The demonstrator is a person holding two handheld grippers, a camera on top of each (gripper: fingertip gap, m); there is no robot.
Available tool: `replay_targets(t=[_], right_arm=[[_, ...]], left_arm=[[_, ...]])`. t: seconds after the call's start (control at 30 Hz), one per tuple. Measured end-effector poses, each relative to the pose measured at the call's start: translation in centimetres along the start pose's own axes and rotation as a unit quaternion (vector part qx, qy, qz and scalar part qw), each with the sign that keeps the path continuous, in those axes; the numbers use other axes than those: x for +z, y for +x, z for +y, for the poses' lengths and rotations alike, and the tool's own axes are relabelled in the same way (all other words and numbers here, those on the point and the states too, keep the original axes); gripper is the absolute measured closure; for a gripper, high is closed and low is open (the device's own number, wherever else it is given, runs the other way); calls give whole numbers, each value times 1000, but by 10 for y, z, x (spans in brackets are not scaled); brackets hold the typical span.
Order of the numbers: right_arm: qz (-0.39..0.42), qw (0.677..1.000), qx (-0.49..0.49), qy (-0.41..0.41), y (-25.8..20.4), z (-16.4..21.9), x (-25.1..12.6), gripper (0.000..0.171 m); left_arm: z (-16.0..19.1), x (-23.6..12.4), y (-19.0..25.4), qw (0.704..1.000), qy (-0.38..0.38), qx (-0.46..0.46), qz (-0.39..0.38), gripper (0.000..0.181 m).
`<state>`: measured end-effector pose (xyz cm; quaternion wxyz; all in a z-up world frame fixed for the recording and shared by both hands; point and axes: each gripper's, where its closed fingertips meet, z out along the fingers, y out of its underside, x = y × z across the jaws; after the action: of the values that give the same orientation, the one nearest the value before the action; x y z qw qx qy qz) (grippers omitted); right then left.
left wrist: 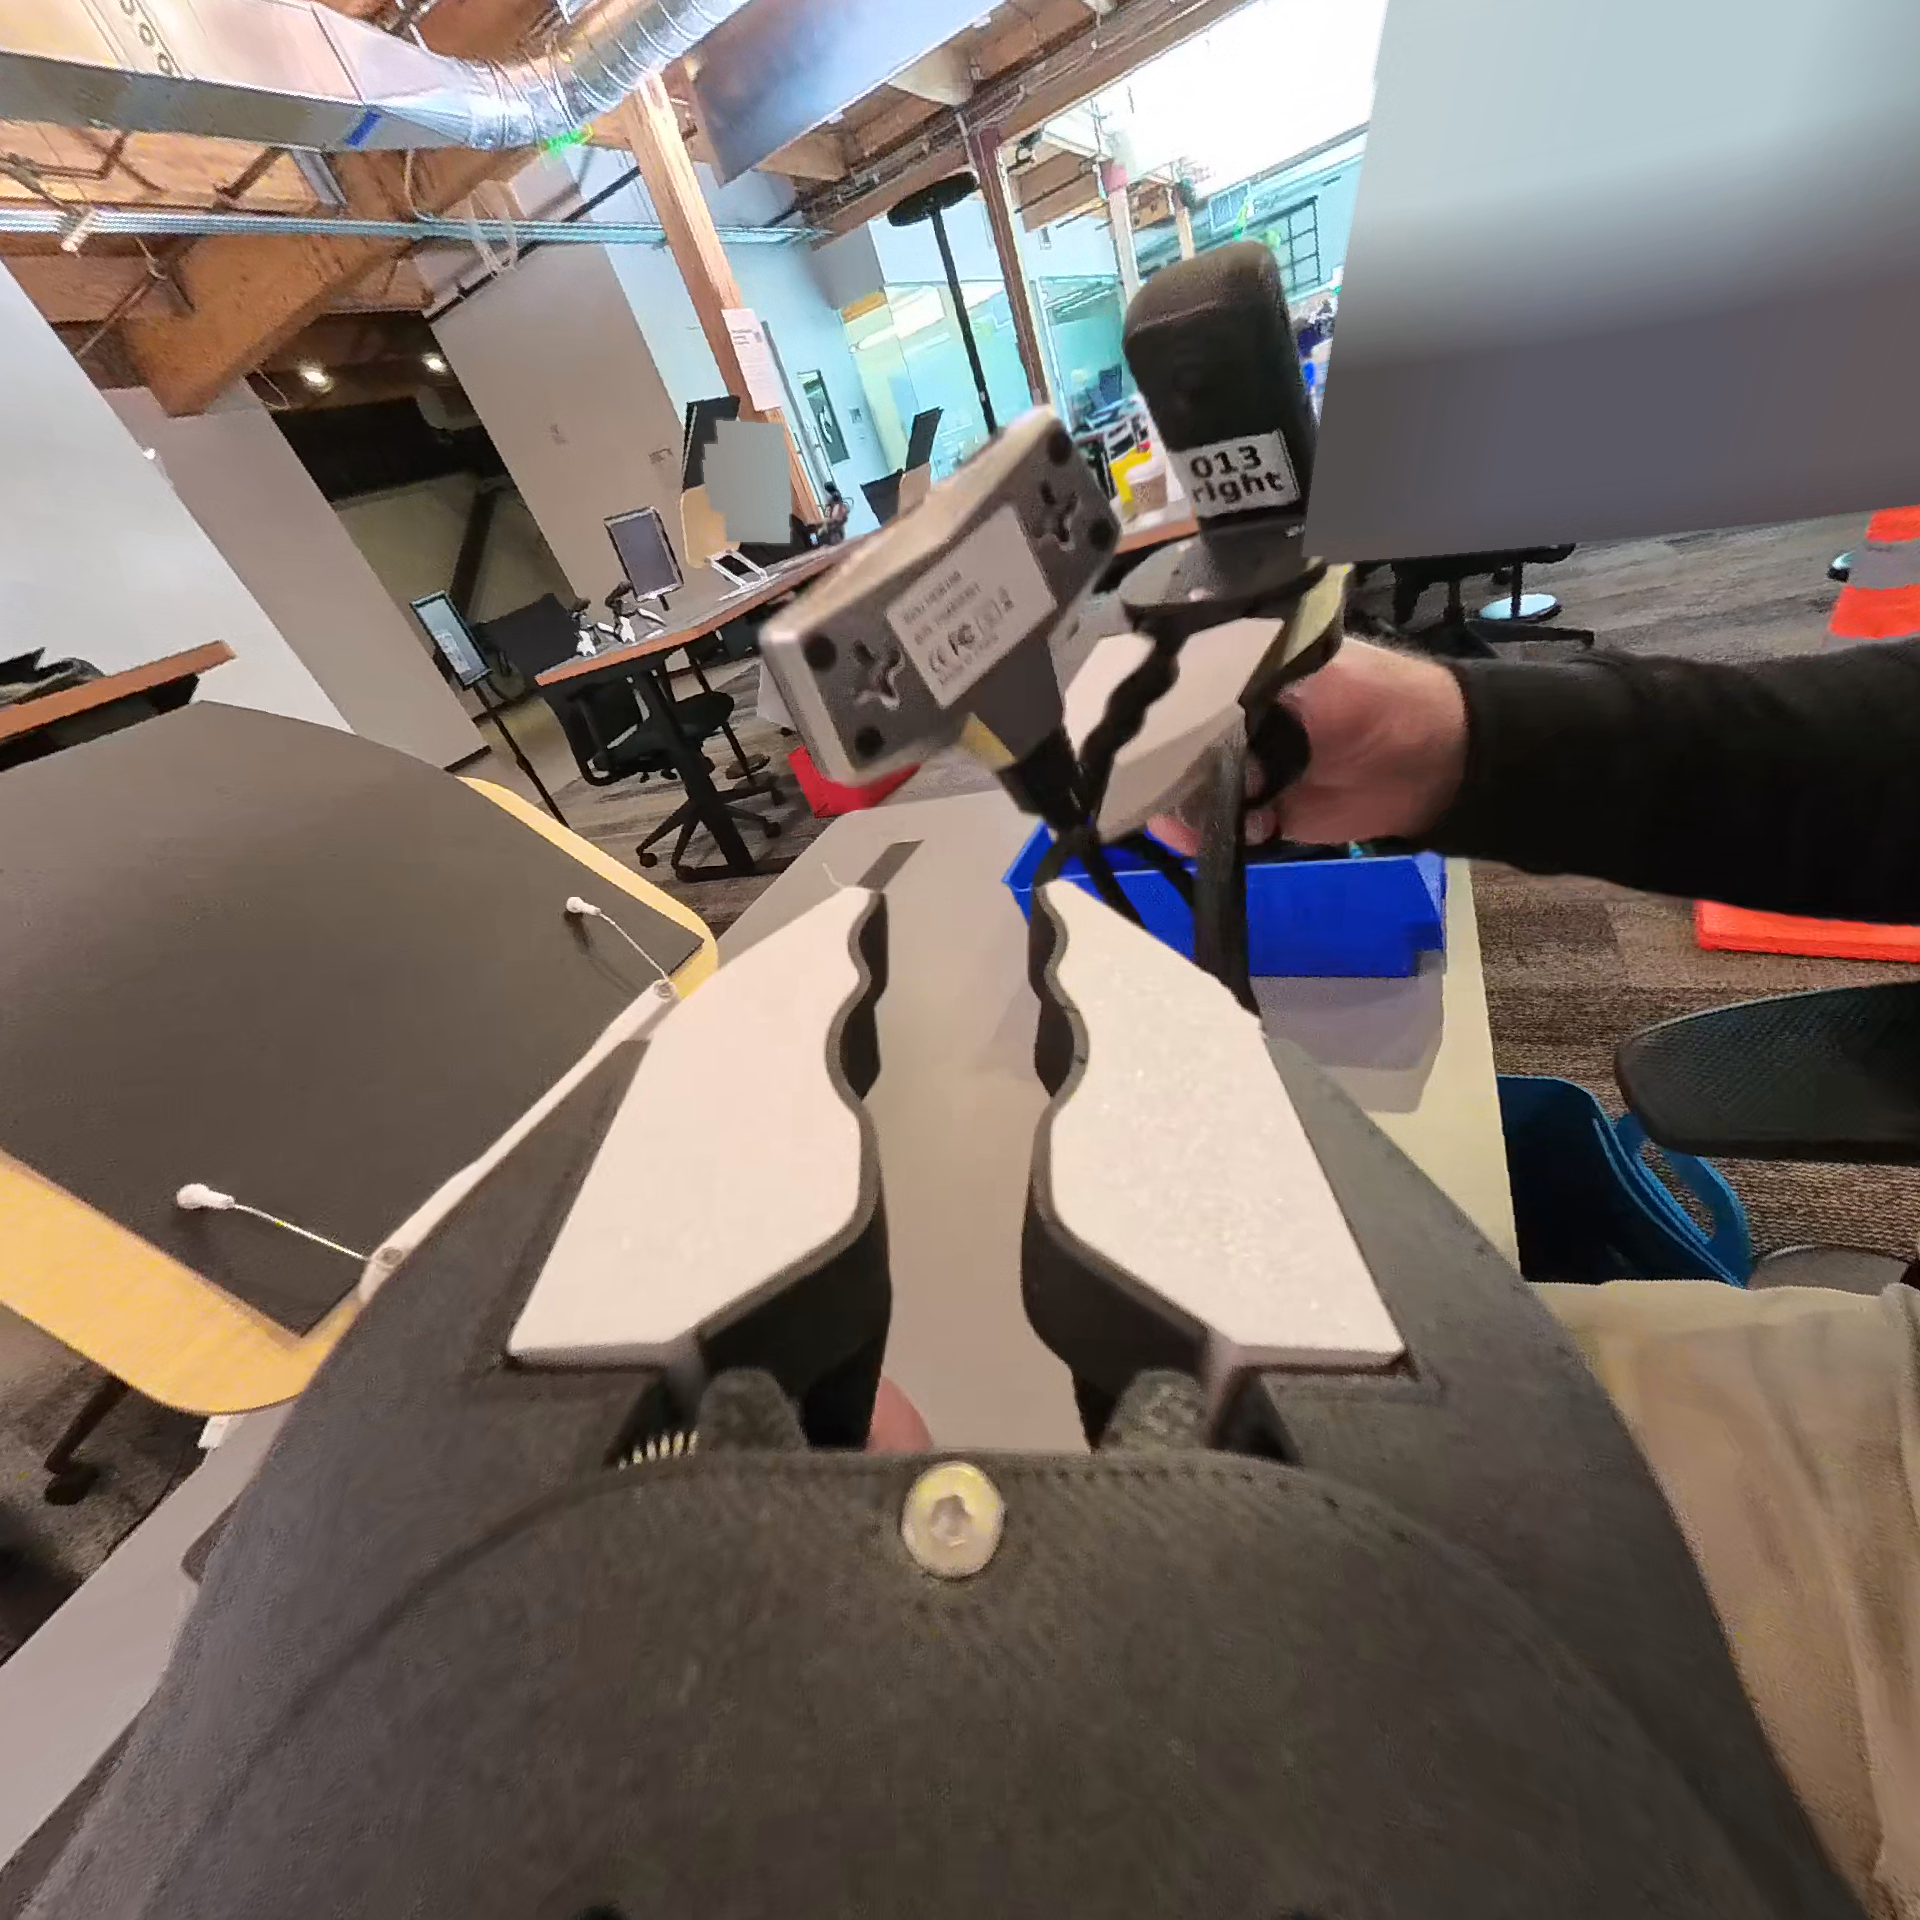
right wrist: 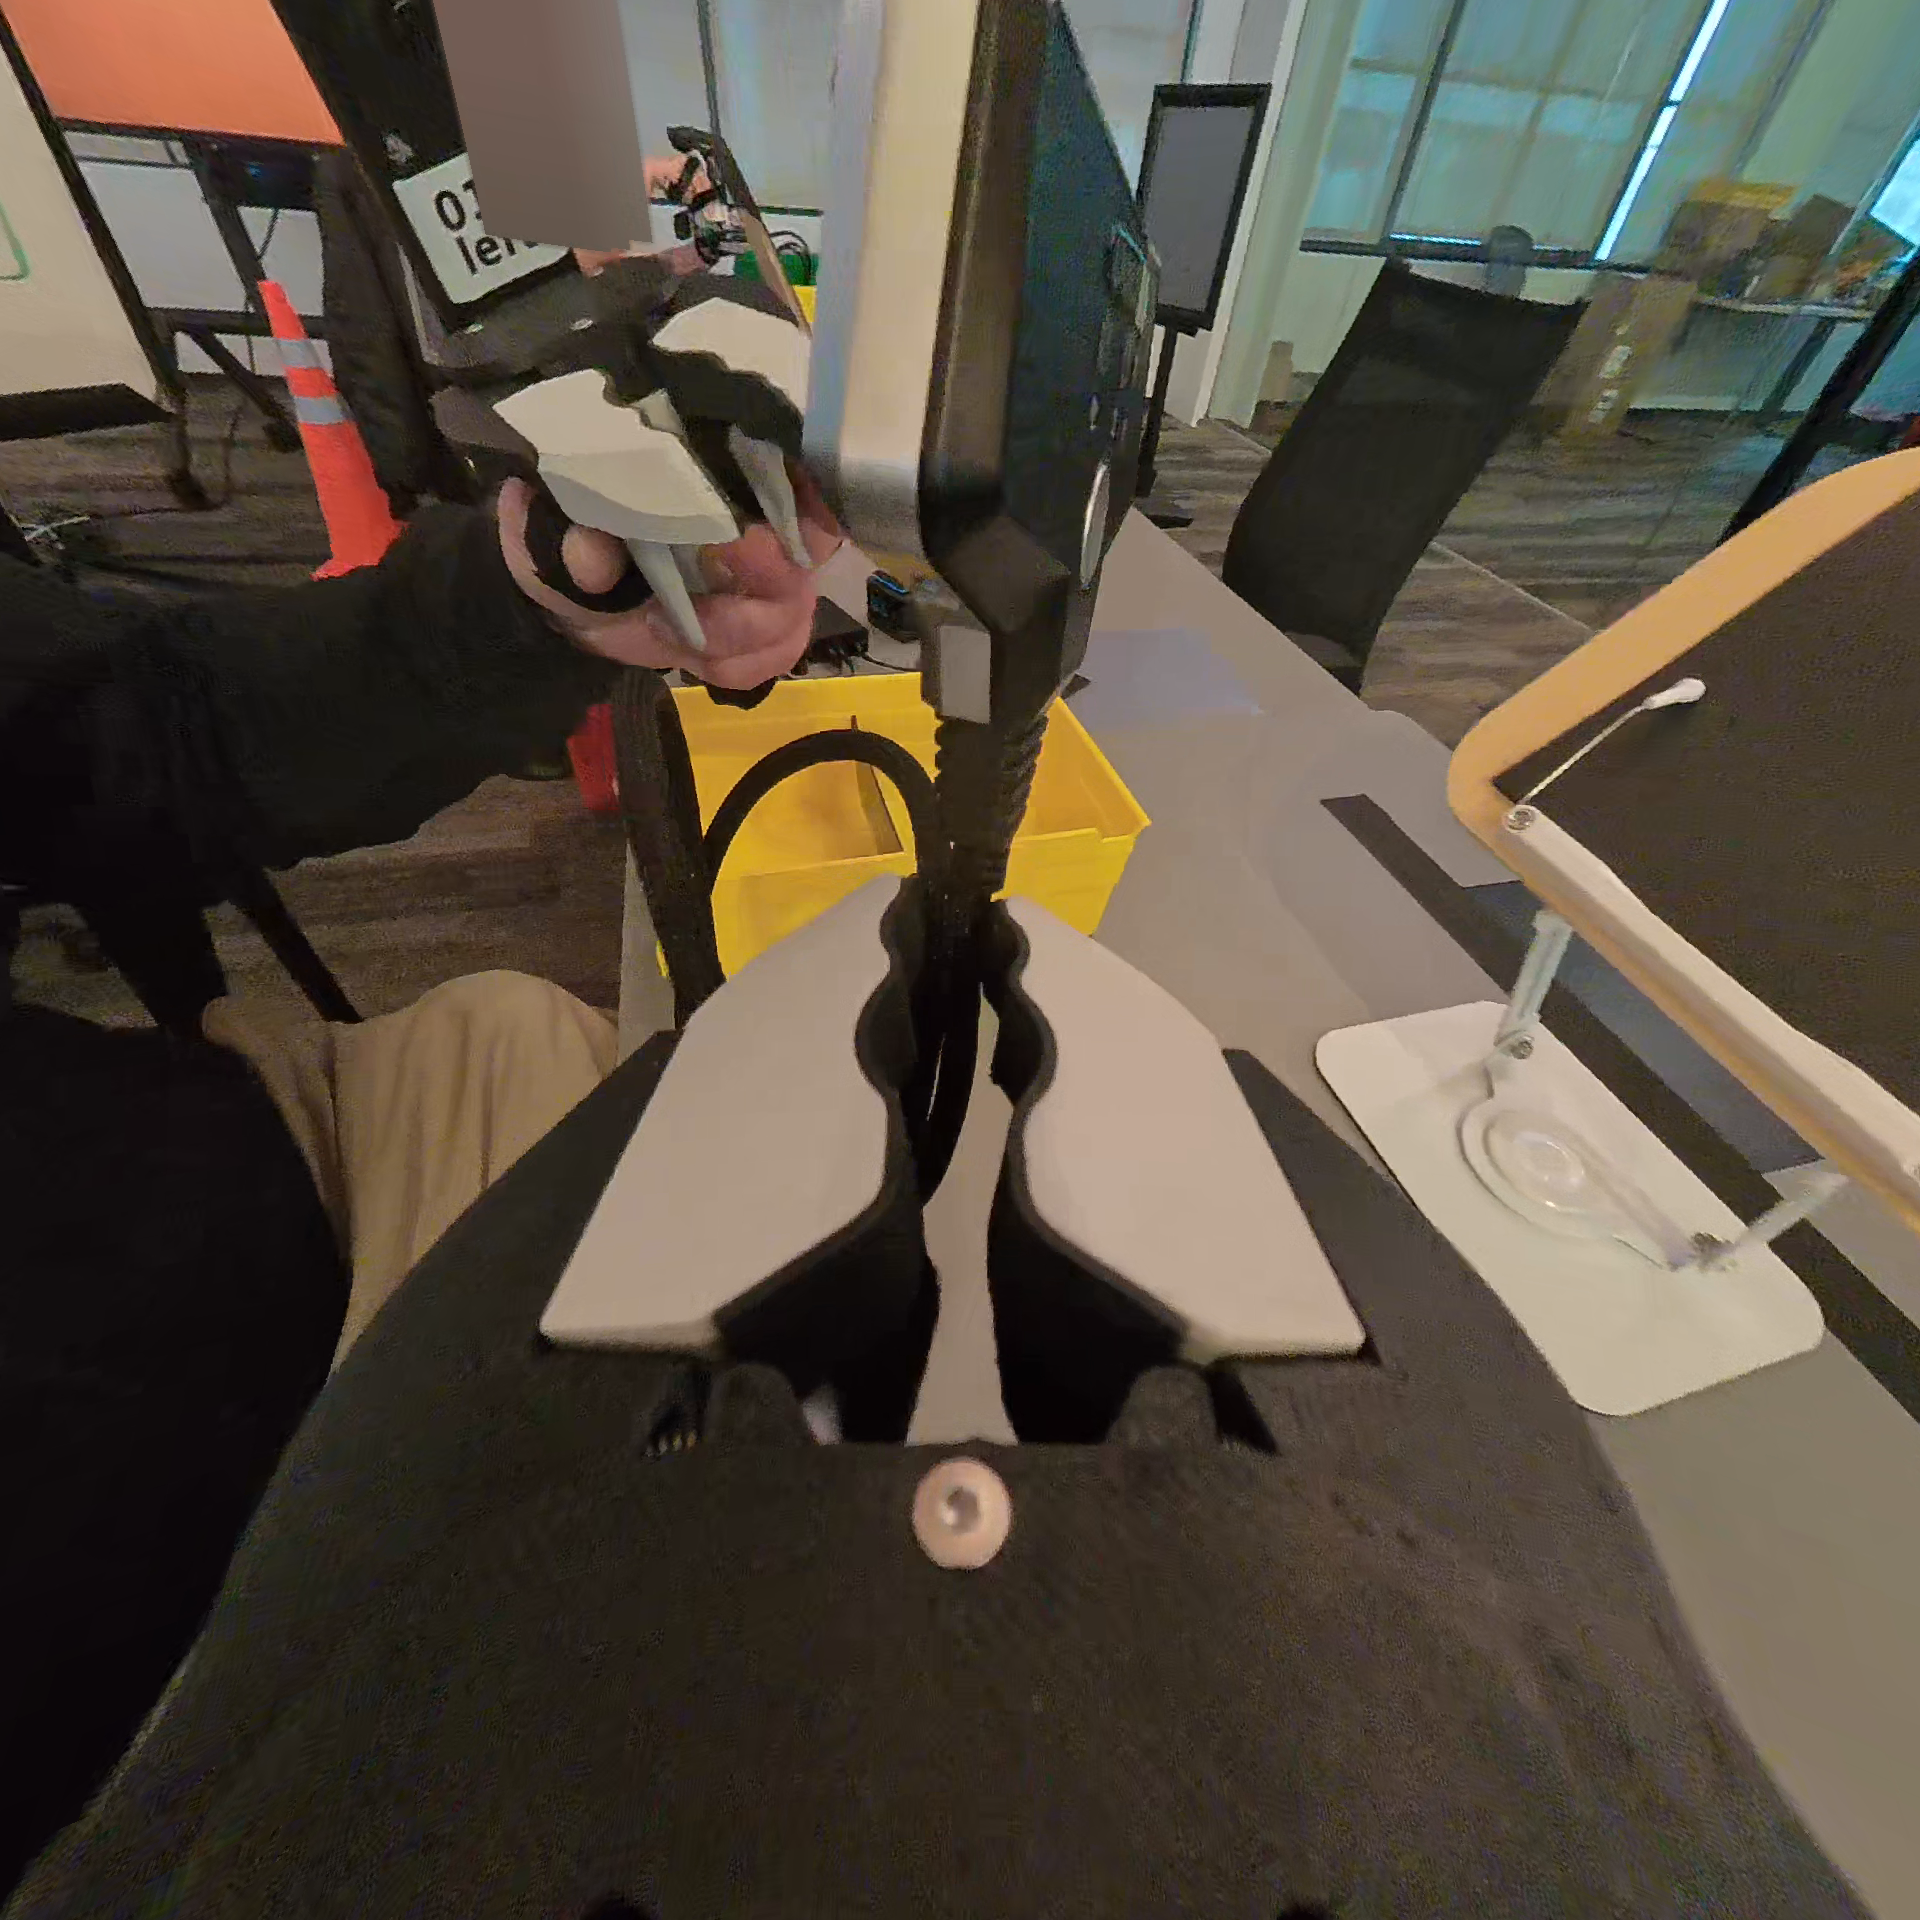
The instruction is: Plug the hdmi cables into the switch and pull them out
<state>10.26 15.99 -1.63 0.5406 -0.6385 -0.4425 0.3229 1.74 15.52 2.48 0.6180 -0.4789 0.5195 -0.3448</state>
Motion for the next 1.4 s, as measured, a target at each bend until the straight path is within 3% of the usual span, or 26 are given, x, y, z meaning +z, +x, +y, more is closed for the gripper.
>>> replay_targets(t=[0.2,0.4,0.57,0.7,1.03,1.17,1.27,1.4], right_arm=[[77,997,-14,-6,33,-7,-53,162],[232,971,-22,-55,101,-5,-168,162],[344,927,-24,-145,151,30,-258,162],[399,886,-19,-236,182,85,-303,161],[355,844,37,-401,212,236,-322,161],[332,830,3,-449,219,244,-316,161],[284,849,-56,-443,213,234,-294,162],[237,849,-106,-460,201,228,-285,162]], left_arm=[[12,3,-6,1000,-17,0,-16,156],[16,-7,-25,999,-18,-11,-43,160],[22,-5,-27,998,-29,-8,-49,161],[30,1,-23,998,-42,-3,-43,162],[42,6,-19,997,-62,1,-37,162],[45,6,-22,997,-66,3,-40,162],[48,5,-23,997,-71,7,-43,162],[49,2,-27,996,-70,8,-48,163]])
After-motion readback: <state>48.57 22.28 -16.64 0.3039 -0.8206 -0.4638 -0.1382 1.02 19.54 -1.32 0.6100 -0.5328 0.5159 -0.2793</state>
